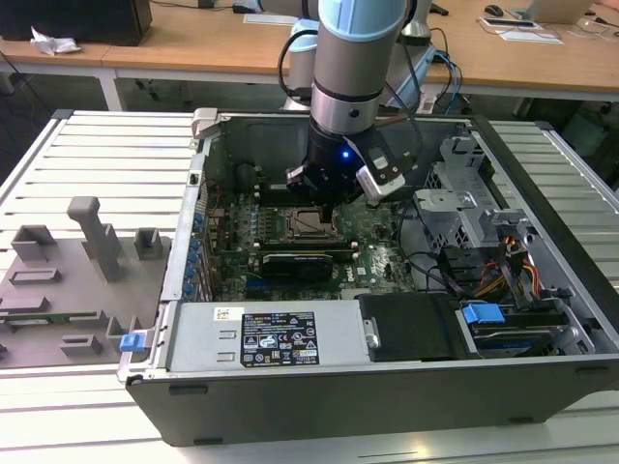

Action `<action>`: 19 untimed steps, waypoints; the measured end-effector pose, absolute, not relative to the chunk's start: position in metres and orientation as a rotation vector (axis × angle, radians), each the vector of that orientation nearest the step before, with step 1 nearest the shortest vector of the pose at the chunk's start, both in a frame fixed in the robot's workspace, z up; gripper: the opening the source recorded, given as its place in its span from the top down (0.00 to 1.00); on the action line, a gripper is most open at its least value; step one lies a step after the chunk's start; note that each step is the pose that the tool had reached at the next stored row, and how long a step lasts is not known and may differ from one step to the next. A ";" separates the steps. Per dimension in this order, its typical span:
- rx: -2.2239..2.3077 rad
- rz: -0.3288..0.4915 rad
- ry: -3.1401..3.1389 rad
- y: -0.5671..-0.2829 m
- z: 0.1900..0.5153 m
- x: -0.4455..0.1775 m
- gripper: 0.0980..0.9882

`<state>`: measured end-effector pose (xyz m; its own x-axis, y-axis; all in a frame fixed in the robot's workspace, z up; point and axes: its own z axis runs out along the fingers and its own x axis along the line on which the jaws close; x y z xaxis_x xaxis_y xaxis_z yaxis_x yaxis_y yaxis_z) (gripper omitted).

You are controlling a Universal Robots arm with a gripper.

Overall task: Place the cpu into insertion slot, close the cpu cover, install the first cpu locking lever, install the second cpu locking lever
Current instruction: 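Install the second cpu locking lever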

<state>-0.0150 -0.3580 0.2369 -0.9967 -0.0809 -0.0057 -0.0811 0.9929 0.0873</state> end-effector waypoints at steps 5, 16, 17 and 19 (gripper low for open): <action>-0.127 0.147 3.133 -0.373 0.236 -0.023 0.99; -0.127 0.224 3.127 -0.377 0.224 -0.055 0.99; -0.128 0.258 3.123 -0.379 0.224 -0.057 0.99; -0.129 0.277 3.121 -0.380 0.223 -0.060 0.99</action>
<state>-0.0596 -0.3804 0.2228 -0.9966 -0.0812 -0.0130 -0.0823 0.9810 0.1758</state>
